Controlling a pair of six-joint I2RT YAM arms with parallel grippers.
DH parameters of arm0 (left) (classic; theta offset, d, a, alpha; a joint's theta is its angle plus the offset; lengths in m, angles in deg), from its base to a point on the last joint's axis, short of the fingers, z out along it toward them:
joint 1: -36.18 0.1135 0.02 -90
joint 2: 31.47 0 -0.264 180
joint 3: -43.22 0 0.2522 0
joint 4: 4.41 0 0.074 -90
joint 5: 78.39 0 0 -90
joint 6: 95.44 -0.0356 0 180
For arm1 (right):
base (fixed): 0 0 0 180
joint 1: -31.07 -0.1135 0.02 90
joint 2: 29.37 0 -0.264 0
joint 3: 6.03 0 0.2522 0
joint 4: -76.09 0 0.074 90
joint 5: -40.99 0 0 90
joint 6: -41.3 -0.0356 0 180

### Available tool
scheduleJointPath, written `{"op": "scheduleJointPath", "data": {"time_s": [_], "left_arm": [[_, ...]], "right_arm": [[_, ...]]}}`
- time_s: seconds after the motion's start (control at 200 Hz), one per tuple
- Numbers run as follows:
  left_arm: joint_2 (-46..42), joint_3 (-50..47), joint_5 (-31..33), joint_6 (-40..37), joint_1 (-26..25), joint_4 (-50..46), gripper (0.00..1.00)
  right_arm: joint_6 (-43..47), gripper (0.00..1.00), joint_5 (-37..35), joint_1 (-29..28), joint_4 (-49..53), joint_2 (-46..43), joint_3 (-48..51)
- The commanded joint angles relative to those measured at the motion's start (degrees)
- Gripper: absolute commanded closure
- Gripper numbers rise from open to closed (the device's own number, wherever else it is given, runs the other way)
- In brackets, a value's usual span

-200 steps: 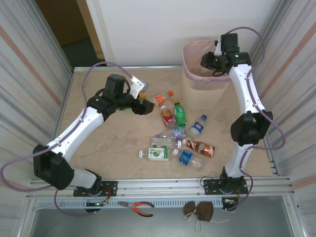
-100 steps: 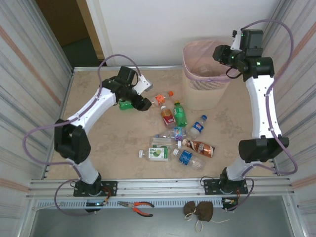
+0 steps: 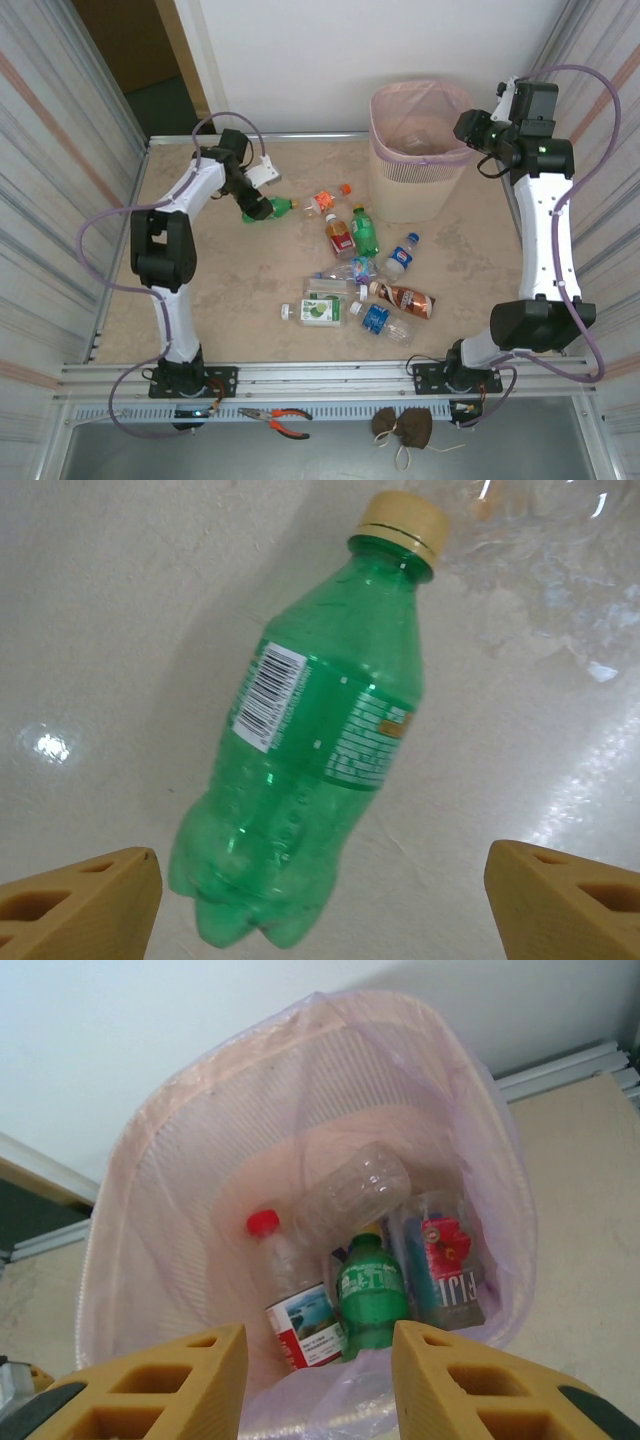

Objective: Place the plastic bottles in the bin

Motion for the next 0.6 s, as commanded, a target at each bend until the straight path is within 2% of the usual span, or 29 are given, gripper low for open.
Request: {"op": "scheduleJointPath", "data": {"time_s": [0.0,0.336,0.596], "left_arm": [[2.2,2.5,-3.3,-4.1,0.2,-1.1,0.15],[8.3,1.5,-2.1,-3.3,0.3,-0.4,0.17],[7.9,-2.2,-1.2,-1.0,0.8,0.1,0.3]], "right_arm": [[-0.3,0.59,1.4,0.4,-1.4,-2.1,0.8],[-0.5,0.59,1.9,0.8,-1.3,-2.3,1.3],[-0.9,0.59,2.4,0.9,-2.3,-2.9,3.0]]}}
